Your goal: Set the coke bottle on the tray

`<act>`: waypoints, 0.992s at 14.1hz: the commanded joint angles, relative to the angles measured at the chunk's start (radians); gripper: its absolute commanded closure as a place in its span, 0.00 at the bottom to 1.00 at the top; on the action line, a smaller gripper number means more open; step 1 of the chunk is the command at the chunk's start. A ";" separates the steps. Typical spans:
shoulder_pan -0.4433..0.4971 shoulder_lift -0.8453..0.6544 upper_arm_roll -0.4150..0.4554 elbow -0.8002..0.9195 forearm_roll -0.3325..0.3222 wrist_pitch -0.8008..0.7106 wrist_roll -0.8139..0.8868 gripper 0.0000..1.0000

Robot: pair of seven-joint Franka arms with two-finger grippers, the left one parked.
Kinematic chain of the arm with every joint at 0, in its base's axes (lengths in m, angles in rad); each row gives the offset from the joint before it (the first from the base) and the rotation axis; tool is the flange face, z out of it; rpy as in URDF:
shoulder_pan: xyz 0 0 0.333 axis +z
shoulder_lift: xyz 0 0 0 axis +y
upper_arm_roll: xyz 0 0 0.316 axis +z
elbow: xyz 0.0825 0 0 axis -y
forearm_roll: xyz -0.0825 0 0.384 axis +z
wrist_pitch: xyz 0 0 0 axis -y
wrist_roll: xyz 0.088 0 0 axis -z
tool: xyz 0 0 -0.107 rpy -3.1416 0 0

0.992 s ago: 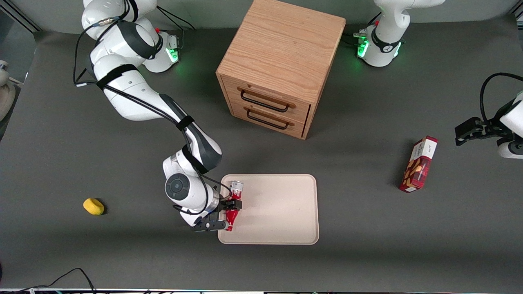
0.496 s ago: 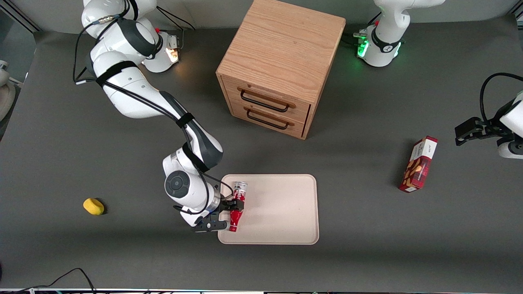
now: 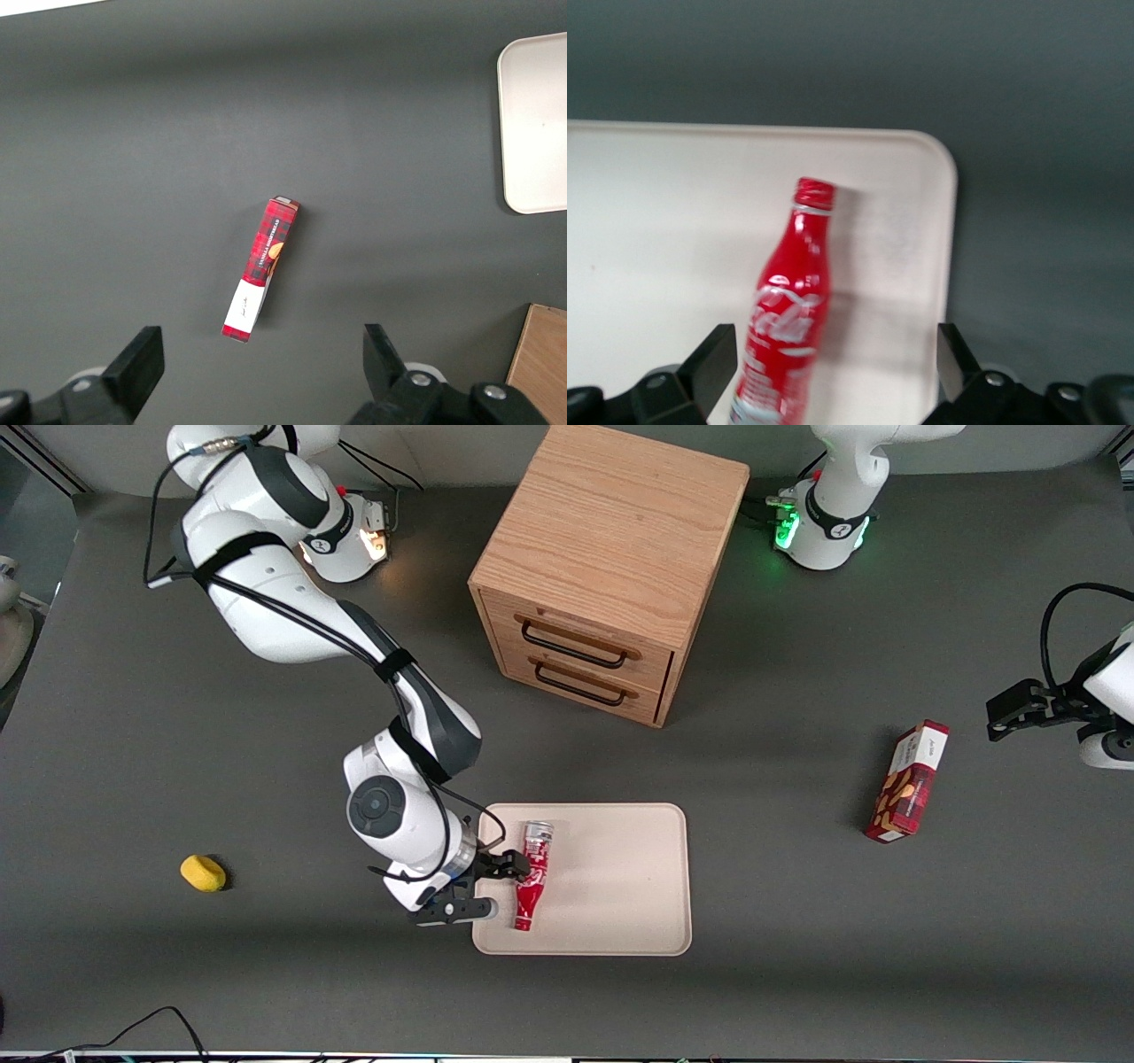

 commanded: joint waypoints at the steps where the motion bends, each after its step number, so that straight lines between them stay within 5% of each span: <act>1: -0.126 -0.276 -0.012 -0.296 0.020 0.004 0.016 0.00; 6: -0.295 -0.612 -0.010 -0.567 0.025 -0.114 -0.050 0.00; 10: -0.395 -0.802 -0.012 -0.619 0.221 -0.338 -0.233 0.00; 14: -0.456 -0.939 -0.012 -0.648 0.229 -0.481 -0.306 0.00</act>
